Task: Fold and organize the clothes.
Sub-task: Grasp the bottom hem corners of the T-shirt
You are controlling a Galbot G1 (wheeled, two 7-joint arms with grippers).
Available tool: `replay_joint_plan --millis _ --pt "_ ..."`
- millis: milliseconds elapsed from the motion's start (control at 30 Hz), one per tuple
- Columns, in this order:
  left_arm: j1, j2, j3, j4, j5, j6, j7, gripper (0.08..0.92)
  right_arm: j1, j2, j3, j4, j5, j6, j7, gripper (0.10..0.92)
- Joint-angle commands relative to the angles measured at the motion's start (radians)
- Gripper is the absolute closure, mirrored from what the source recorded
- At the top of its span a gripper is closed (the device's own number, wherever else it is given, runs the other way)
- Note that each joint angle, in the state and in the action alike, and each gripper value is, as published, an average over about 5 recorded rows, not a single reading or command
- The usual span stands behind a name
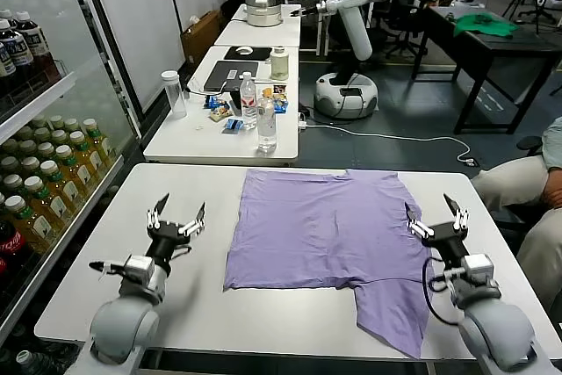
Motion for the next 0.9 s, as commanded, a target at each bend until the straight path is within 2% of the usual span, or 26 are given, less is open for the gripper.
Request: replay_joint_plan --millis 33,433,900 --pt "0.206 0.03 0.06 -0.188 -0.123 0.176 -0.137 0.177 -0.285 -0.041 0.06 0.094 0.098 -0.005 -0.013 0.203" --pt "0.183 -0.018 0.157 -0.147 -0.088 0.22 -0.212 0.177 -0.342 0.004 0.023 0.058 0.084 0.005 -0.024 0.203" --pt "0.077 -0.06 0.179 -0.035 -0.102 0.235 -0.217 0.177 -0.362 0.027 0.006 0.049 0.121 0.018 0.018 0.203"
